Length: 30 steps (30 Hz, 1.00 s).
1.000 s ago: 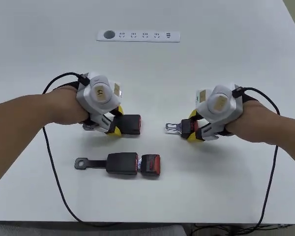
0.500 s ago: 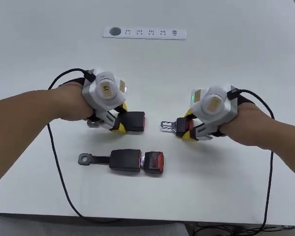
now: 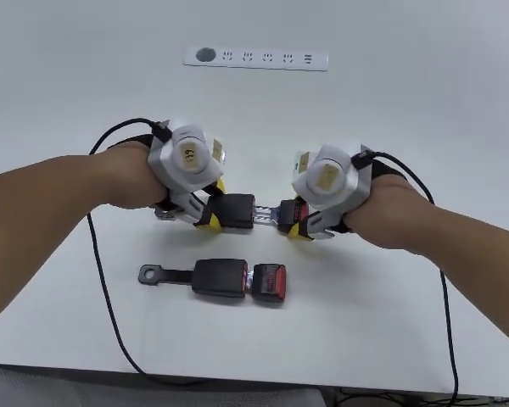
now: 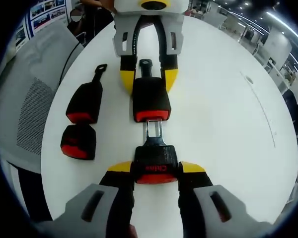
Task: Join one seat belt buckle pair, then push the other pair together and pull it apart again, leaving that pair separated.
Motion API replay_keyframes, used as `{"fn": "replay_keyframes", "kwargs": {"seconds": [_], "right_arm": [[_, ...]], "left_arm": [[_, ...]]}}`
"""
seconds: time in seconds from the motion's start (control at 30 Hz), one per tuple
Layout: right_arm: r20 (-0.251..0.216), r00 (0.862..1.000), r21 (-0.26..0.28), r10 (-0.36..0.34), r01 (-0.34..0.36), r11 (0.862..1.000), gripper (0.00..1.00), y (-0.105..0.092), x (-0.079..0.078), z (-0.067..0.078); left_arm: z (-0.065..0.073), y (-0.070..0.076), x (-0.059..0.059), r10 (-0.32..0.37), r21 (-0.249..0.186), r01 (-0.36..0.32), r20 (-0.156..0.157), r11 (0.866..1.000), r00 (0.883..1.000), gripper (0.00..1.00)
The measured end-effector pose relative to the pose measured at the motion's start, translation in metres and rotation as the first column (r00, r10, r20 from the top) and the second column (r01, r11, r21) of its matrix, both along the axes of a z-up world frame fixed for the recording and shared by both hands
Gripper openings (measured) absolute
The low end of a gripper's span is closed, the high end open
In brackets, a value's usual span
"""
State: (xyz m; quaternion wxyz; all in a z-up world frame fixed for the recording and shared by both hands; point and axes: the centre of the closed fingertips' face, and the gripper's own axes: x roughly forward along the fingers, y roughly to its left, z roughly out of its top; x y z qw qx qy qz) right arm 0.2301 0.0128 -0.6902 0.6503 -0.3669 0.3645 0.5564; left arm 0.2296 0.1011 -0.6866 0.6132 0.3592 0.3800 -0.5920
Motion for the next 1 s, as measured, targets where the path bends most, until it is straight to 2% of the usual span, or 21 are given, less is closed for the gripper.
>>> {"fn": "replay_keyframes", "kwargs": {"seconds": [0.1,0.2,0.3,0.5,0.67,0.83,1.0], "right_arm": [[0.029,0.999,-0.006,0.022,-0.022,1.000,0.33,0.000,0.001,0.002],[0.023,1.000,0.021,0.019,-0.020,1.000,0.33,0.004,-0.002,0.006],[0.031,0.999,0.030,0.034,-0.035,0.999,0.33,0.010,-0.001,0.003],[-0.003,1.000,0.133,0.028,-0.027,0.991,0.32,0.012,0.002,0.003],[-0.006,0.999,0.120,0.037,-0.036,0.992,0.31,0.015,0.001,0.003],[-0.005,0.999,0.114,0.044,-0.043,0.993,0.31,0.016,0.002,0.001],[-0.003,0.999,0.112,0.041,-0.040,0.993,0.30,0.023,0.003,0.000]], "left_arm": [[-0.001,0.001,0.001,0.002,-0.001,-0.002,0.000,1.000,1.000,0.32],[0.000,0.000,0.000,0.001,-0.002,-0.001,0.000,1.000,1.000,0.32],[0.002,-0.001,-0.001,-0.003,-0.003,0.003,-0.001,1.000,1.000,0.32],[0.003,0.000,-0.001,-0.013,-0.007,0.013,0.002,1.000,1.000,0.32],[0.002,0.000,-0.001,-0.024,-0.010,0.024,0.003,1.000,1.000,0.31],[-0.002,0.001,0.001,-0.046,0.014,0.046,0.006,0.999,0.999,0.31],[-0.004,0.003,0.003,-0.041,0.000,0.041,0.003,0.999,0.999,0.31]]}}
